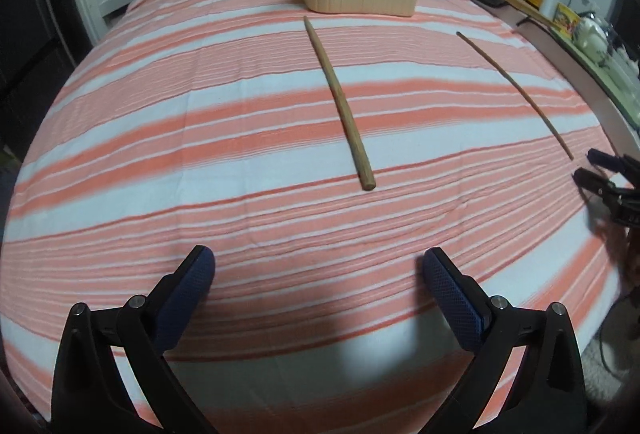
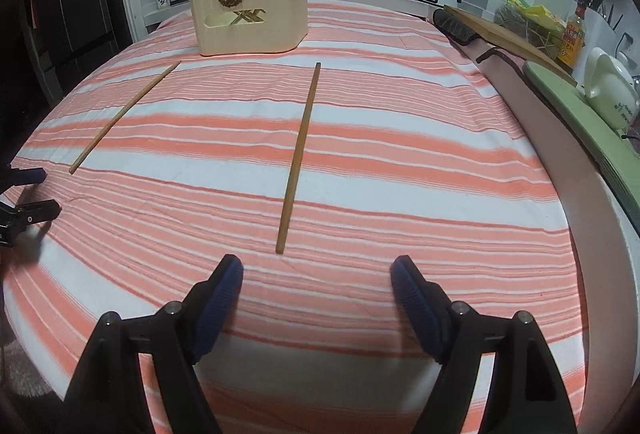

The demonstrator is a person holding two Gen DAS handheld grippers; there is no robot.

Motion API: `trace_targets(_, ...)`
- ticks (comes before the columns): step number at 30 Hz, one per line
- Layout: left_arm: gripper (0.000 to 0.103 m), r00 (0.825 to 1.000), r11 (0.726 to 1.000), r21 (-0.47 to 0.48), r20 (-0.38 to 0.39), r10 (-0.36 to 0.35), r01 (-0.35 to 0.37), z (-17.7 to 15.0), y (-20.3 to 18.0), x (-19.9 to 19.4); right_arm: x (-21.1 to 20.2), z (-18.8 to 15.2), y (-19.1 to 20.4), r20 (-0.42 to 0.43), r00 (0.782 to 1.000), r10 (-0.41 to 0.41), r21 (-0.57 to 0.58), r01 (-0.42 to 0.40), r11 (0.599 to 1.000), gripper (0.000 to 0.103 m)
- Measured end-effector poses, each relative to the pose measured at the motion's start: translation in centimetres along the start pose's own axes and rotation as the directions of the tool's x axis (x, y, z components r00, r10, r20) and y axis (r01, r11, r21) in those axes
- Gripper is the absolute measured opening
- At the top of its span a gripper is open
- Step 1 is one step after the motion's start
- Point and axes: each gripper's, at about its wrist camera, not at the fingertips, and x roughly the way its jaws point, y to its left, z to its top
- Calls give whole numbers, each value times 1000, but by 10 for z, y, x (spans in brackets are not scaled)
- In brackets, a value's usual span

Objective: Organize utensils
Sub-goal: 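Open both tools and reposition them over the two chopsticks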

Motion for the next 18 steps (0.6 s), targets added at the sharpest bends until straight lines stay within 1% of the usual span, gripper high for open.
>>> trace_targets(2, 102, 999, 998, -43, 32, -44, 45, 2, 4, -4, 0, 0, 2, 1, 1000, 3, -8, -3, 1000, 79)
trace_targets(3, 102, 998, 997, -59, 42, -54, 56, 5, 4, -4, 0, 1, 4, 2, 1000, 6, -13, -6, 1000, 79)
trace_targets(4, 99, 998, 996, -67, 43, -51, 54, 8, 2, -2, 0, 1, 5, 4, 1000, 6, -14, -6, 1000, 79)
trace_targets(5, 93, 998, 997, -64, 42, -45, 47, 12, -1, 0, 1, 3, 5, 9, 1000, 10, -11, -10, 1000, 79)
trace_targets(6, 80, 998, 998, -55, 38, -40, 42, 16, -5, 4, 1, 4, 5, 14, 1000, 18, -3, -18, 1000, 79)
trace_targets(7, 78, 999, 999, -40, 39, -17, 19, 18, -10, 7, 1, 4, 4, 20, 999, 26, 7, -26, 1000, 78)
trace_targets(9, 77, 999, 1000, -11, 43, 6, -6, 19, -18, 11, 2, 5, 2, 30, 999, 28, 27, -29, 999, 78)
trace_targets(10, 76, 999, 1000, -3, 49, 14, -14, 19, -22, 12, 3, 4, 1, 30, 999, 26, 35, -27, 999, 75)
trace_targets(11, 76, 998, 1000, 4, 53, 19, -19, 19, -26, 13, 3, 4, -1, 32, 999, 27, 42, -29, 999, 68)
trace_targets(12, 75, 998, 1000, 12, 59, 23, -24, 19, -30, 13, 2, 4, -2, 38, 999, 32, 46, -34, 998, 67)
trace_targets(14, 69, 997, 999, 37, 69, 26, -29, 19, -38, 13, 1, 4, 0, 46, 997, 60, 44, -62, 997, 59)
trace_targets(15, 63, 997, 999, 45, 73, 20, -23, 19, -41, 13, 1, 4, 2, 48, 996, 71, 35, -72, 997, 57)
trace_targets(16, 58, 997, 999, 46, 76, 16, -19, 18, -42, 12, 1, 3, 5, 52, 996, 79, 22, -80, 997, 54)
trace_targets(17, 56, 997, 999, 45, 78, 14, -17, 19, -43, 12, 1, 3, 10, 54, 996, 73, 5, -74, 997, 50)
trace_targets(18, 48, 997, 999, 45, 81, 8, -12, 19, -44, 12, 2, 2, 14, 56, 997, 49, -12, -49, 999, 48)
